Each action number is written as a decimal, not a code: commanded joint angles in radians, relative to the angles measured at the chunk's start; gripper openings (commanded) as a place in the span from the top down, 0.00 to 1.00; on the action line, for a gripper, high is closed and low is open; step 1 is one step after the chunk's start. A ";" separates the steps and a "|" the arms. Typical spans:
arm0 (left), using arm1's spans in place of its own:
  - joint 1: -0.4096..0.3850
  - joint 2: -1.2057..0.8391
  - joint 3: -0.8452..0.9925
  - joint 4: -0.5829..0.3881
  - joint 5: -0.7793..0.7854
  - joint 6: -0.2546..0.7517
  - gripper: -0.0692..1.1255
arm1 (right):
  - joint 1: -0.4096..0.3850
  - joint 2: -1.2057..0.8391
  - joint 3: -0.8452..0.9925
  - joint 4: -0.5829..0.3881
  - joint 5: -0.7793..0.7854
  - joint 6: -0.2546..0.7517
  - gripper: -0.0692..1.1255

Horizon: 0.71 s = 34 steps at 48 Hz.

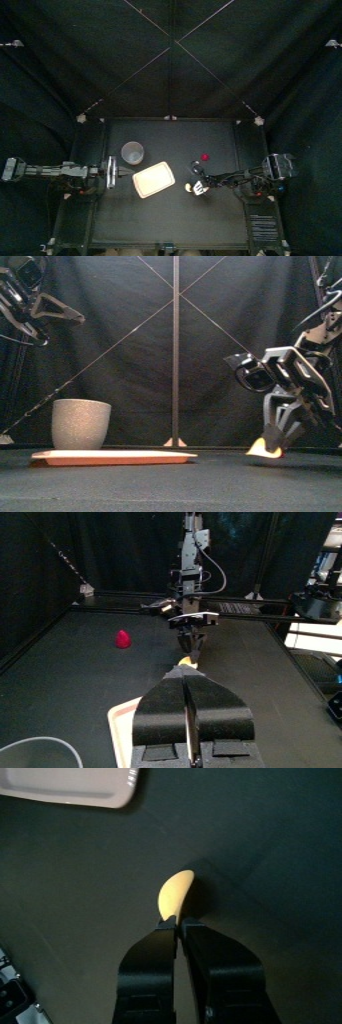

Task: Pick the chip then place it on the pink plate
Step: Place chip on the pink plate

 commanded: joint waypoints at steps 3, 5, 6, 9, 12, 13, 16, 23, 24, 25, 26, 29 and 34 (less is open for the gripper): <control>0.003 0.003 -0.012 -0.003 -0.006 -0.002 0.95 | -0.006 -0.012 -0.091 -0.080 -0.006 0.000 0.59; 0.002 0.003 -0.012 -0.003 -0.006 -0.002 0.95 | -0.006 -0.009 -0.117 -0.104 -0.009 0.000 0.59; 0.003 0.003 -0.012 -0.003 -0.006 -0.002 0.95 | -0.008 -0.008 -0.132 -0.117 -0.012 0.000 0.59; 0.002 0.003 -0.012 -0.003 -0.005 -0.002 0.95 | -0.023 0.009 -0.183 -0.161 -0.017 0.000 0.59; 0.003 0.003 -0.011 -0.003 -0.006 -0.002 0.95 | -0.041 0.037 -0.232 -0.201 -0.026 0.000 0.59; 0.003 0.003 -0.011 -0.003 -0.006 -0.002 0.95 | -0.049 0.051 -0.249 -0.212 -0.028 0.000 0.59; 0.002 0.003 -0.011 -0.003 -0.006 -0.002 0.95 | -0.069 0.094 -0.298 -0.249 -0.034 0.000 0.59; 0.003 0.003 -0.009 -0.003 -0.005 -0.002 0.95 | -0.114 0.238 -0.423 -0.314 -0.035 -0.002 0.59; 0.003 0.003 -0.008 -0.003 -0.005 0.000 0.95 | -0.118 0.258 -0.440 -0.322 -0.035 -0.002 0.59; 0.003 0.003 -0.008 -0.003 -0.005 0.000 0.95 | -0.123 0.276 -0.457 -0.330 -0.035 0.000 0.59; 0.003 0.003 -0.008 -0.003 -0.005 0.000 0.95 | -0.127 0.296 -0.474 -0.334 -0.037 0.000 0.59; 0.003 0.003 -0.005 -0.003 -0.005 -0.002 0.95 | -0.133 0.348 -0.526 -0.350 -0.038 -0.002 0.59; 0.003 0.002 0.005 -0.003 -0.003 -0.002 0.95 | -0.130 0.420 -0.603 -0.373 -0.028 -0.005 0.58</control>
